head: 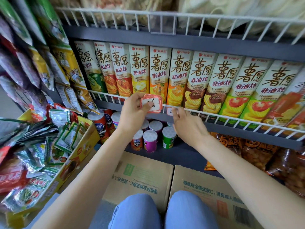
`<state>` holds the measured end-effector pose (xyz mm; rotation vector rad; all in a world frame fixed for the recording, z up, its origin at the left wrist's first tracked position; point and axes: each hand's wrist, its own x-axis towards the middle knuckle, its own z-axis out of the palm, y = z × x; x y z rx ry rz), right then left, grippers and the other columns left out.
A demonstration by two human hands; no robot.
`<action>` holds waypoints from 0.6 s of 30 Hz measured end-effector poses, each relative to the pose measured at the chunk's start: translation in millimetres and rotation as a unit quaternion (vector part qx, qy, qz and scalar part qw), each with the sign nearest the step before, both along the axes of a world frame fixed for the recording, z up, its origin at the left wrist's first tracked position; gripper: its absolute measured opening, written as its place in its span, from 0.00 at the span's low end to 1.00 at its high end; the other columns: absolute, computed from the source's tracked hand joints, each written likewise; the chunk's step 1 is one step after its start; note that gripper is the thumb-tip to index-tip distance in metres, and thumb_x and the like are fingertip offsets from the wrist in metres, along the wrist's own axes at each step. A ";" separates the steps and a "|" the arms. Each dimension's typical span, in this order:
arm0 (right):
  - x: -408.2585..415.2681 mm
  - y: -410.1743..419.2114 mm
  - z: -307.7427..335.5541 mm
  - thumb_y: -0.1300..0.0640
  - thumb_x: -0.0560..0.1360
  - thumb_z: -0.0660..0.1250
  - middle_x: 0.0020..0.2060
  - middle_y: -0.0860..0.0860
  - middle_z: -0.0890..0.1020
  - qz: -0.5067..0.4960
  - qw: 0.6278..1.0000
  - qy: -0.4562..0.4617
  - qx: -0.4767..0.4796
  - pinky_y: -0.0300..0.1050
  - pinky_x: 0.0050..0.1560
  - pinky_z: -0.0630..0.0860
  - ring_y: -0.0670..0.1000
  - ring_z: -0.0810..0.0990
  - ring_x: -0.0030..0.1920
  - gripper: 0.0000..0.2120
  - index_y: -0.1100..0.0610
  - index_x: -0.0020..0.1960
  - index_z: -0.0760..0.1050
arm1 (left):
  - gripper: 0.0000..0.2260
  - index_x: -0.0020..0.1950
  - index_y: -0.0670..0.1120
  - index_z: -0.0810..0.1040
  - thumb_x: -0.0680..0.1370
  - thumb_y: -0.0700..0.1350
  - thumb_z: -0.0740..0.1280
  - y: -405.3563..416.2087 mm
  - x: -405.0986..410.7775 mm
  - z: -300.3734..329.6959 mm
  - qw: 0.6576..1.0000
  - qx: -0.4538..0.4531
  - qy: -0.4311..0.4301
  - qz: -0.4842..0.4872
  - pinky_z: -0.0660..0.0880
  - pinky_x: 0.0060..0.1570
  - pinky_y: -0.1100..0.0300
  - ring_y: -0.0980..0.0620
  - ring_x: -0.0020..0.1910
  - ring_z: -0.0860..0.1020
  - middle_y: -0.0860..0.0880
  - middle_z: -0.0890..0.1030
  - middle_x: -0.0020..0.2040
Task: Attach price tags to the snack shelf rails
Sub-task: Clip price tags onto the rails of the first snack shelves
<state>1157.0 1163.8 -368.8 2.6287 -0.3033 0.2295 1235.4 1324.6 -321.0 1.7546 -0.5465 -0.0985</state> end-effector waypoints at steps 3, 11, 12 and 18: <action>-2.8 -2.5 13.3 0.51 0.80 0.56 0.64 0.55 0.70 0.042 0.998 0.017 0.038 0.43 0.35 0.72 0.52 0.77 0.57 0.27 0.59 0.75 0.53 | 0.12 0.58 0.41 0.72 0.77 0.42 0.66 1.1 -2.2 22.4 1.000 -0.001 -0.020 -0.007 0.79 0.52 0.53 0.45 0.51 0.80 0.43 0.82 0.51; -3.3 0.0 79.9 0.57 0.80 0.59 0.56 0.50 0.77 0.071 0.856 -0.136 0.494 0.40 0.44 0.70 0.47 0.76 0.47 0.15 0.57 0.64 0.74 | 0.14 0.60 0.41 0.73 0.76 0.44 0.67 -10.6 -13.3 60.8 1.000 0.000 -0.024 -0.020 0.77 0.55 0.48 0.47 0.53 0.79 0.45 0.81 0.53; -4.4 2.2 89.4 0.58 0.79 0.60 0.53 0.49 0.79 0.078 0.812 -0.160 0.555 0.40 0.44 0.72 0.47 0.77 0.46 0.13 0.55 0.62 0.75 | 0.12 0.58 0.42 0.73 0.76 0.43 0.66 -12.7 -14.1 62.2 1.000 -0.006 -0.017 -0.023 0.78 0.54 0.48 0.47 0.52 0.80 0.46 0.82 0.51; -15.5 5.2 133.1 0.61 0.77 0.62 0.41 0.46 0.82 0.102 0.651 -0.215 0.721 0.36 0.39 0.76 0.44 0.79 0.42 0.09 0.57 0.53 0.80 | 0.18 0.66 0.39 0.68 0.78 0.41 0.65 -20.8 -24.3 80.4 0.999 -0.029 0.005 -0.033 0.78 0.54 0.55 0.48 0.54 0.79 0.42 0.80 0.55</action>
